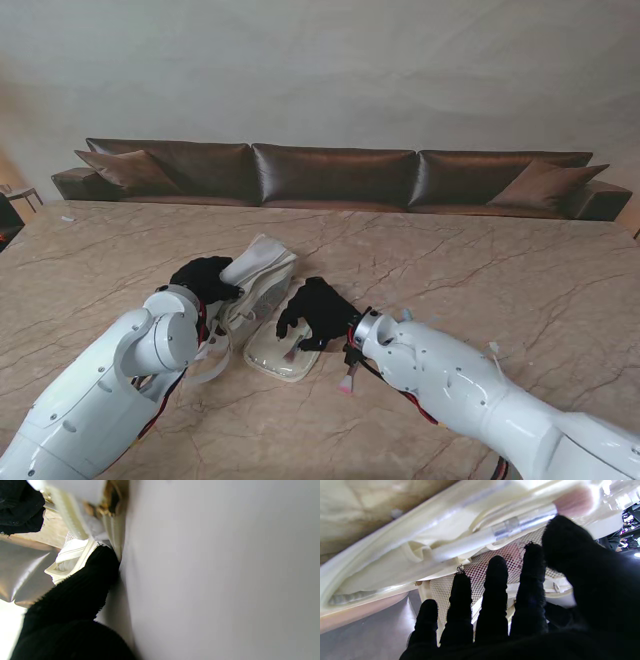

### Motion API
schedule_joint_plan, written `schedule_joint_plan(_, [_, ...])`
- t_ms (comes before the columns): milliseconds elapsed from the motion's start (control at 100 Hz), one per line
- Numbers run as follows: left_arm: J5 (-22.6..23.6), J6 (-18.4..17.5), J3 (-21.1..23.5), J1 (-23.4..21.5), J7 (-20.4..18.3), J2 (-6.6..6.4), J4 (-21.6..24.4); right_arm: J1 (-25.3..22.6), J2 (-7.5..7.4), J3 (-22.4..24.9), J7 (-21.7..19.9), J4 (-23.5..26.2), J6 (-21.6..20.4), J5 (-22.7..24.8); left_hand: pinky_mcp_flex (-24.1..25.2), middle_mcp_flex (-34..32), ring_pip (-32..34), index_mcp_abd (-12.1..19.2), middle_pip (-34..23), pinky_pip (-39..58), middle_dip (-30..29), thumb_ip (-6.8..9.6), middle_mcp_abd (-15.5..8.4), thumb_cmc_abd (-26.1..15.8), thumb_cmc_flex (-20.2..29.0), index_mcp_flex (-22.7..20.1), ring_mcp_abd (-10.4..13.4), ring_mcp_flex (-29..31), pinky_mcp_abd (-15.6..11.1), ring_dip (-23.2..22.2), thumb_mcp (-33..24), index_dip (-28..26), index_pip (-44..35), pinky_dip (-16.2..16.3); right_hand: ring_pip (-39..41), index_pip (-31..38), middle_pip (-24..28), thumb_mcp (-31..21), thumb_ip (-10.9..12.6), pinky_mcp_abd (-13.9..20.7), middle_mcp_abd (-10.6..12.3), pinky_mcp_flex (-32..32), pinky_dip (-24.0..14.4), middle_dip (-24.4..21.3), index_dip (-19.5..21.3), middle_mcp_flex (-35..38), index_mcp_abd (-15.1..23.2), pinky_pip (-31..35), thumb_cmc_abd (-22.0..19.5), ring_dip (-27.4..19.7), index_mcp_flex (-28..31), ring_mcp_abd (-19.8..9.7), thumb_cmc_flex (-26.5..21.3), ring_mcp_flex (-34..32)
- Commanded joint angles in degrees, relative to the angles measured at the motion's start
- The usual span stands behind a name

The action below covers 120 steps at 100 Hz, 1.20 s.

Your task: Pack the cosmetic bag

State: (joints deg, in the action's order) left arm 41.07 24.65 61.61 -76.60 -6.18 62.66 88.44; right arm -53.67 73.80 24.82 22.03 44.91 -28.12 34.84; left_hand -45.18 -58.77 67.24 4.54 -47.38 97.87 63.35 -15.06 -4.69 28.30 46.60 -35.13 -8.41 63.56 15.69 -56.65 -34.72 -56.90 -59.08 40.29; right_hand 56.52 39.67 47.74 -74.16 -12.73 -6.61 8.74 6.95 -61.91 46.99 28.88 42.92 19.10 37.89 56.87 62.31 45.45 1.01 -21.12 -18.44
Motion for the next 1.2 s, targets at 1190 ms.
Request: schedule_joint_plan(1190, [-0.2,-0.3,0.4,-0.6,0.3,0.30,0.5,5.3,1.69,-5.6,3.5,-5.8,4.2,4.4,0.2,-1.8,1.4,9.5,-4.4,4.0,1.1,0.24,-6.6,-6.9,6.9,-1.2,1.0,1.5,-0.1,-0.5,-4.1,-0.2,-6.0,0.6,1.6,16.5,1.7,-0.1,-7.7,1.2,1.5,-0.2,0.0,0.1,1.1,-2.7,10.7,2.9,-4.6,0.2,10.6,-1.2,-2.7,1.8])
